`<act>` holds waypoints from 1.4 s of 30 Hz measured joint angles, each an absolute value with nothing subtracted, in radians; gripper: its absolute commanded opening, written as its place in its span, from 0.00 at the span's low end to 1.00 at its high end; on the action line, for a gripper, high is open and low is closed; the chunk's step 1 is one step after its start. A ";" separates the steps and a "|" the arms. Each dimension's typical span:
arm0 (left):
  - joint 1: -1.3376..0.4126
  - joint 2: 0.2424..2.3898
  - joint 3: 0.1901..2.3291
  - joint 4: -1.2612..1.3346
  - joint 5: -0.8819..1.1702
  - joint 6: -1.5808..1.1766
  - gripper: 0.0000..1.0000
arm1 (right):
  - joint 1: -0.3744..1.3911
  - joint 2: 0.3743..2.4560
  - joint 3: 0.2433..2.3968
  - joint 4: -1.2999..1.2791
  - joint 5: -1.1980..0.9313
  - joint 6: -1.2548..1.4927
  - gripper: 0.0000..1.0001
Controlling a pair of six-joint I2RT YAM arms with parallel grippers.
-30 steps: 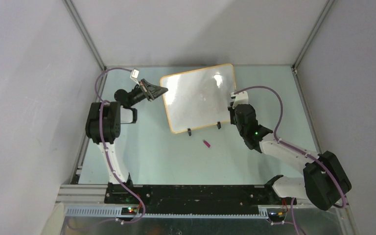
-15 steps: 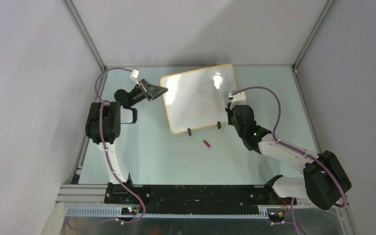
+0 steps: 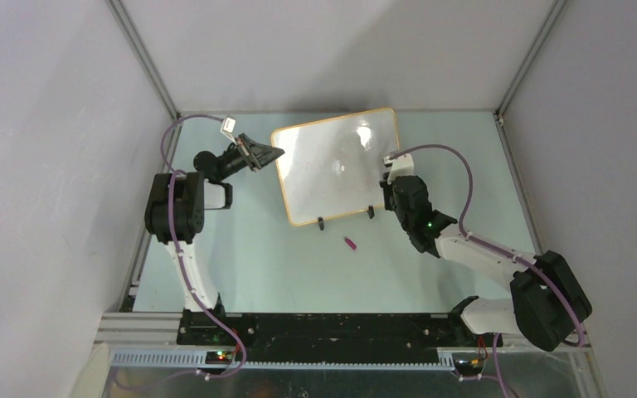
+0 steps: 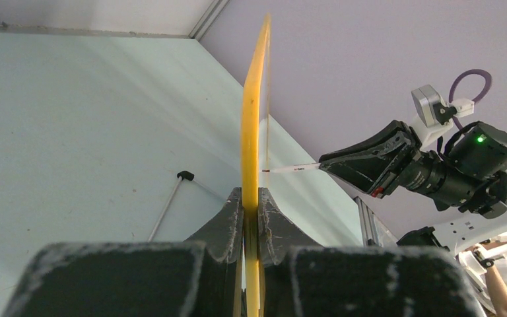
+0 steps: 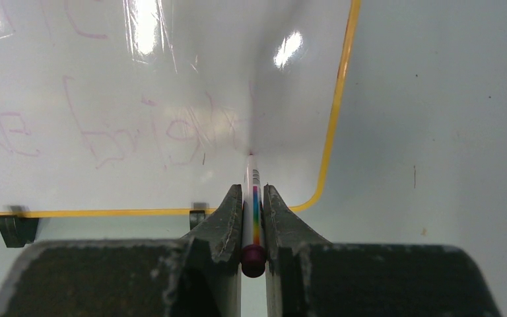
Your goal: Write a sentence on the whiteboard
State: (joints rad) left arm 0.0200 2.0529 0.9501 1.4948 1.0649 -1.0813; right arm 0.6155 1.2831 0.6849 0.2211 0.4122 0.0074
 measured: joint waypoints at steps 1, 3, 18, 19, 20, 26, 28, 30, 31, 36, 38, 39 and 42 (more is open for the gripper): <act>0.020 2.053 0.950 1.495 1.065 -1.082 0.00 | 0.614 1.284 0.688 0.221 0.411 0.007 0.00; 0.020 2.053 0.950 1.495 1.065 -1.082 0.00 | 0.611 1.287 0.695 0.221 0.411 0.007 0.00; 0.020 2.053 0.950 1.495 1.065 -1.082 0.00 | 0.605 1.299 0.715 0.214 0.410 0.009 0.00; 0.020 2.053 0.950 1.495 1.065 -1.082 0.00 | 0.605 1.299 0.715 0.214 0.410 0.009 0.00; 0.020 2.053 0.950 1.495 1.065 -1.082 0.00 | 0.605 1.299 0.715 0.214 0.411 0.010 0.00; 0.020 2.053 0.950 1.495 1.065 -1.082 0.00 | 0.605 1.299 0.715 0.214 0.411 0.013 0.00; 0.020 2.053 0.950 1.495 1.065 -1.082 0.00 | 0.605 1.298 0.715 0.213 0.411 0.015 0.00; 0.020 2.053 0.950 1.495 1.065 -1.082 0.00 | 0.605 1.296 0.714 0.212 0.411 0.017 0.00; 0.020 2.053 0.950 1.495 1.065 -1.082 0.00 | 0.605 1.296 0.714 0.211 0.411 0.019 0.00; 0.020 2.053 0.950 1.495 1.065 -1.082 0.00 | 0.605 1.287 0.701 0.206 0.411 0.026 0.00; 0.020 2.053 0.950 1.495 1.065 -1.082 0.00 | 0.605 1.285 0.694 0.201 0.411 0.027 0.00; 0.020 2.053 0.950 1.495 1.065 -1.082 0.00 | 0.605 1.284 0.690 0.198 0.411 0.027 0.00; 0.020 2.053 0.950 1.495 1.065 -1.082 0.00 | 0.604 1.282 0.685 0.195 0.411 0.027 0.00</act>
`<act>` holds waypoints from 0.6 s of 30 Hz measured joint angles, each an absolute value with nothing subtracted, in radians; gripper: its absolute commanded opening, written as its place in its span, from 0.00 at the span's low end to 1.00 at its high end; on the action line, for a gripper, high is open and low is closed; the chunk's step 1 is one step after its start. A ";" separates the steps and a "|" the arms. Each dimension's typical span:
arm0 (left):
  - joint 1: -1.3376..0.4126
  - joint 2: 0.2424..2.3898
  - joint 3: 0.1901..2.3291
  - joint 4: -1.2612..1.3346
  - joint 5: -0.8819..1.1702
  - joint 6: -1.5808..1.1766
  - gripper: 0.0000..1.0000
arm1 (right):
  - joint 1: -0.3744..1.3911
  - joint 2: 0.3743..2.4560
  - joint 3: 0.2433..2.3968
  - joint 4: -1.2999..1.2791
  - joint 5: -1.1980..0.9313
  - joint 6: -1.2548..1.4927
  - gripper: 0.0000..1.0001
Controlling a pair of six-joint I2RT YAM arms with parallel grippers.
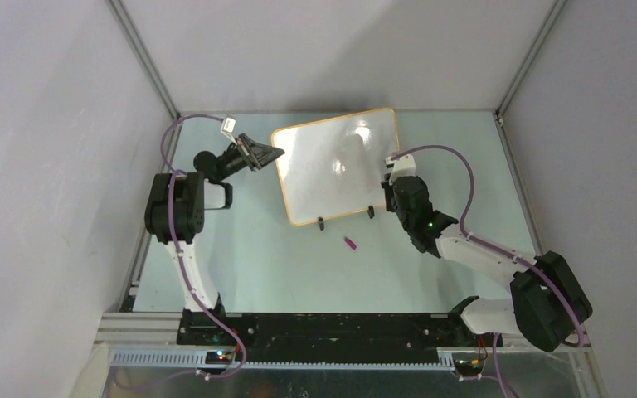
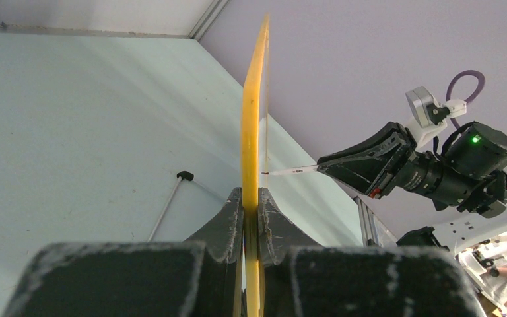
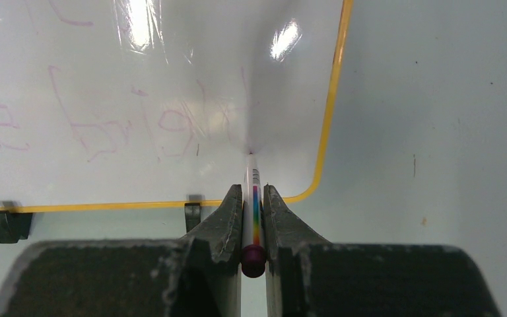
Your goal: Write a sentence on the whiteboard
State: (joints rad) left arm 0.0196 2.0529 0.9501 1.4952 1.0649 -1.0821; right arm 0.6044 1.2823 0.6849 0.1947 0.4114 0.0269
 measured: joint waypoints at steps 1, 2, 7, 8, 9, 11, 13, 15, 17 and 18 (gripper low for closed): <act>0.020 2.053 0.950 1.495 1.065 -1.082 0.00 | 0.604 1.282 0.685 0.193 0.411 0.027 0.00; 0.020 2.053 0.950 1.495 1.065 -1.082 0.00 | 0.603 1.282 0.685 0.193 0.411 0.027 0.00; 0.020 2.053 0.950 1.495 1.065 -1.082 0.00 | 0.587 1.281 0.685 0.194 0.410 0.027 0.00; 0.020 2.053 0.950 1.495 1.065 -1.082 0.00 | 0.582 1.281 0.685 0.194 0.409 0.027 0.00; 0.020 2.053 0.950 1.495 1.065 -1.082 0.00 | 0.577 1.281 0.685 0.194 0.409 0.027 0.00; 0.020 2.053 0.950 1.495 1.065 -1.082 0.00 | 0.569 1.281 0.685 0.194 0.406 0.027 0.00; 0.020 2.053 0.950 1.495 1.065 -1.082 0.00 | 0.566 1.281 0.685 0.194 0.402 0.027 0.00; 0.020 2.053 0.950 1.496 1.065 -1.082 0.00 | 0.565 1.281 0.685 0.194 0.400 0.027 0.00; 0.020 2.053 0.950 1.495 1.065 -1.082 0.00 | 0.565 1.281 0.685 0.194 0.399 0.027 0.00; 0.020 2.053 0.950 1.496 1.065 -1.082 0.00 | 0.565 1.281 0.685 0.194 0.398 0.027 0.00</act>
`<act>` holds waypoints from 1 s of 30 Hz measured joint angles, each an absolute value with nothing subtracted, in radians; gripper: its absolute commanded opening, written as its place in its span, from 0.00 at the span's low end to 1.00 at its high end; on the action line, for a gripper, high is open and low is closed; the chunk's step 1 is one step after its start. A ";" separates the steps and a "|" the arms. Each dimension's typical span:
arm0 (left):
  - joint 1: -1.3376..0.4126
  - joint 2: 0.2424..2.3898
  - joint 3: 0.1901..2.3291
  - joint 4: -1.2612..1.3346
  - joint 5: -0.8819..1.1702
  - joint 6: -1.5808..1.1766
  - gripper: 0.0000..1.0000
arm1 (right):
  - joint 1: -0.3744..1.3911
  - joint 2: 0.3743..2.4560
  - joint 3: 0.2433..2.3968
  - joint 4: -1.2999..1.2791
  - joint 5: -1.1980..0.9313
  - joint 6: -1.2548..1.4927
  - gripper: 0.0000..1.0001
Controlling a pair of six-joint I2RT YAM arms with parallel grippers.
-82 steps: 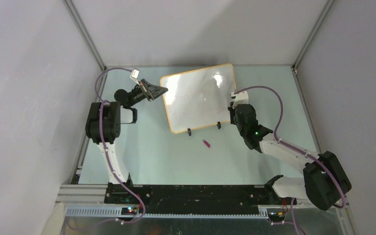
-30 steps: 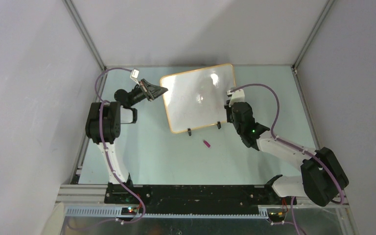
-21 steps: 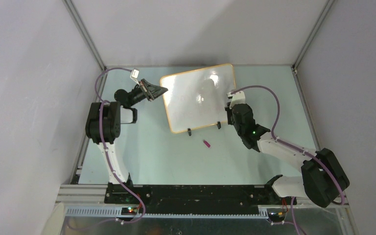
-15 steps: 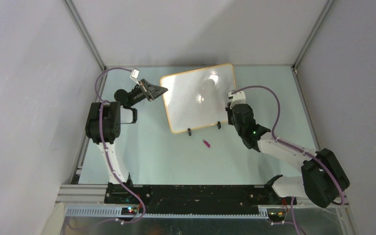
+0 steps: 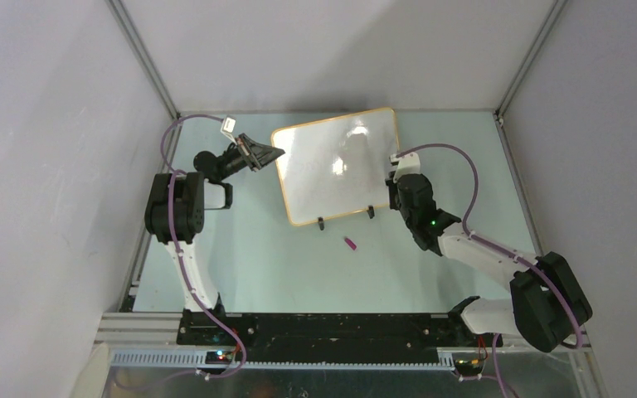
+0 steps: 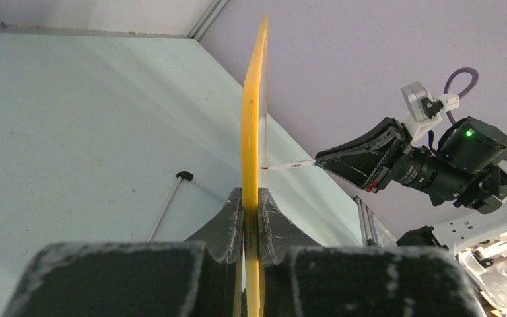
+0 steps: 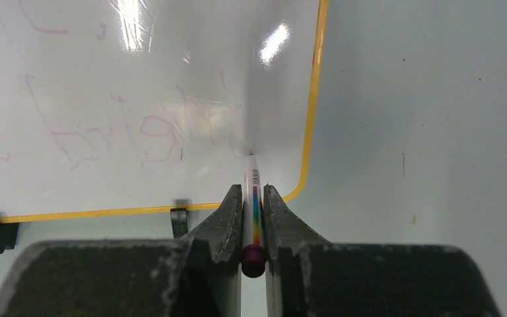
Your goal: Write a sentence on the whiteboard
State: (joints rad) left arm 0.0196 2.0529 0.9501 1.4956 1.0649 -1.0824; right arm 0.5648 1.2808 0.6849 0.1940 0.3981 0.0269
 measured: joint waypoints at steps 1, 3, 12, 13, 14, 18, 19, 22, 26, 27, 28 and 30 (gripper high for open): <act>0.020 2.053 0.950 1.495 1.065 -1.082 0.00 | 0.565 1.281 0.685 0.194 0.398 0.027 0.00; 0.020 2.053 0.950 1.496 1.065 -1.082 0.00 | 0.565 1.281 0.685 0.194 0.395 0.027 0.00; 0.020 2.053 0.950 1.495 1.065 -1.082 0.00 | 0.562 1.280 0.696 0.179 0.391 0.026 0.00; 0.020 2.053 0.950 1.496 1.065 -1.082 0.00 | 0.562 1.280 0.696 0.178 0.390 0.026 0.00; 0.020 2.053 0.950 1.496 1.065 -1.082 0.00 | 0.562 1.280 0.696 0.178 0.390 0.026 0.00; 0.020 2.053 0.950 1.496 1.065 -1.082 0.00 | 0.560 1.280 0.698 0.176 0.385 0.026 0.00; 0.020 2.053 0.950 1.496 1.065 -1.082 0.00 | 0.560 1.281 0.701 0.173 0.384 0.026 0.00; 0.020 2.053 0.950 1.495 1.065 -1.082 0.00 | 0.560 1.282 0.714 0.168 0.383 0.025 0.00; 0.020 2.053 0.950 1.495 1.065 -1.082 0.00 | 0.560 1.285 0.733 0.168 0.376 0.025 0.00; 0.020 2.053 0.950 1.495 1.065 -1.082 0.00 | 0.560 1.285 0.736 0.168 0.376 0.025 0.00; 0.020 2.053 0.950 1.495 1.065 -1.082 0.00 | 0.560 1.285 0.736 0.167 0.376 0.025 0.00; 0.020 2.053 0.950 1.495 1.065 -1.082 0.00 | 0.560 1.284 0.737 0.161 0.376 0.026 0.00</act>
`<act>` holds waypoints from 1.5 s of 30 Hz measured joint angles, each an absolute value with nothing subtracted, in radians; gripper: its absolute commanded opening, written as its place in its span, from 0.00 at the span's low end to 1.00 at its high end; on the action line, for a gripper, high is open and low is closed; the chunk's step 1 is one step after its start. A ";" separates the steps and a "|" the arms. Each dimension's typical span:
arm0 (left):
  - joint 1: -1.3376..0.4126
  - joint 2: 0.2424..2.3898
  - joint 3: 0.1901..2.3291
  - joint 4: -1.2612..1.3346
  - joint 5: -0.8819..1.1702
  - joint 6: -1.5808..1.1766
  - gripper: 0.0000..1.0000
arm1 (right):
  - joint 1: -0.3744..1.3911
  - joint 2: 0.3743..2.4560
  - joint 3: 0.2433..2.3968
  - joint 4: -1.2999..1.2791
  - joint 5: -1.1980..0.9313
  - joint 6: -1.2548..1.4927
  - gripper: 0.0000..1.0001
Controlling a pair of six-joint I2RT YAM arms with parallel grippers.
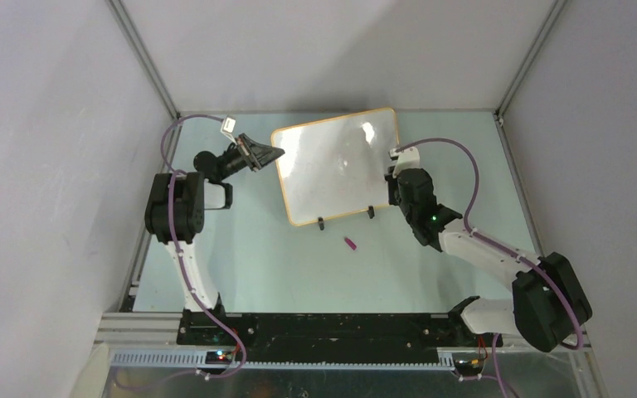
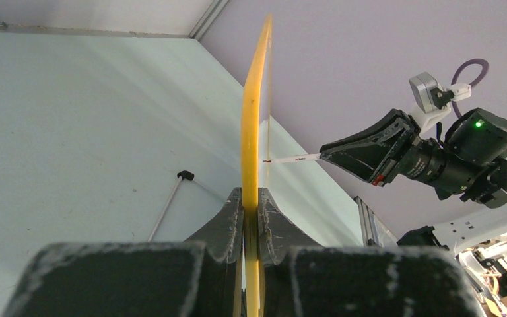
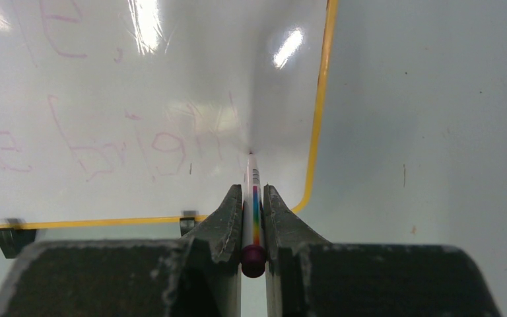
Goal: Write a sentence on the whiteboard
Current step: Write a sentence on the whiteboard, then pick up the pen cap from the center of the board.
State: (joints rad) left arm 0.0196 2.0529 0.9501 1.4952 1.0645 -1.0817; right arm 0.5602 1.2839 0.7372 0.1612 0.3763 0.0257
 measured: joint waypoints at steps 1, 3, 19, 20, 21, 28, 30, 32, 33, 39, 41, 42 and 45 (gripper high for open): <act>0.020 2.053 0.950 1.495 1.065 -1.082 0.00 | 0.561 1.282 0.737 0.158 0.376 0.026 0.00; 0.020 2.053 0.950 1.495 1.065 -1.081 0.00 | 0.561 1.270 0.736 0.142 0.376 0.026 0.00; 0.020 2.053 0.950 1.495 1.061 -1.081 0.10 | 0.558 1.074 0.684 0.129 0.371 0.050 0.00; 0.020 2.053 0.950 1.495 1.061 -1.081 0.10 | 0.555 1.073 0.684 0.128 0.365 0.054 0.00; 0.020 2.053 0.950 1.495 1.061 -1.081 0.11 | 0.551 1.072 0.684 0.127 0.359 0.057 0.00; 0.016 2.053 0.950 1.493 1.061 -1.079 0.33 | 0.530 1.013 0.680 0.085 0.310 0.090 0.00; 0.010 2.053 0.950 1.491 1.061 -1.074 0.40 | 0.527 0.994 0.680 0.075 0.296 0.099 0.00; 0.005 2.053 0.950 1.491 1.061 -1.073 0.41 | 0.526 0.982 0.680 0.068 0.285 0.105 0.00; 0.002 2.053 0.950 1.490 1.061 -1.072 0.42 | 0.526 0.981 0.680 0.065 0.279 0.106 0.00; 0.002 2.053 0.950 1.490 1.061 -1.072 0.58 | 0.526 0.983 0.680 0.054 0.258 0.118 0.00; 0.006 2.053 0.949 1.490 1.061 -1.072 0.74 | 0.526 0.984 0.680 0.053 0.252 0.121 0.00; 0.009 2.053 0.947 1.492 1.061 -1.067 0.81 | 0.526 0.984 0.680 0.053 0.250 0.121 0.00; 0.020 2.053 0.931 1.490 1.057 -1.064 0.96 | 0.525 0.984 0.680 0.053 0.245 0.123 0.00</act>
State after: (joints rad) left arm 0.0204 2.0529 0.9310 1.4902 1.0569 -1.0637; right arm 0.5251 0.9844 0.6804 0.0528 0.2447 0.1226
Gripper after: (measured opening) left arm 0.819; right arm 0.142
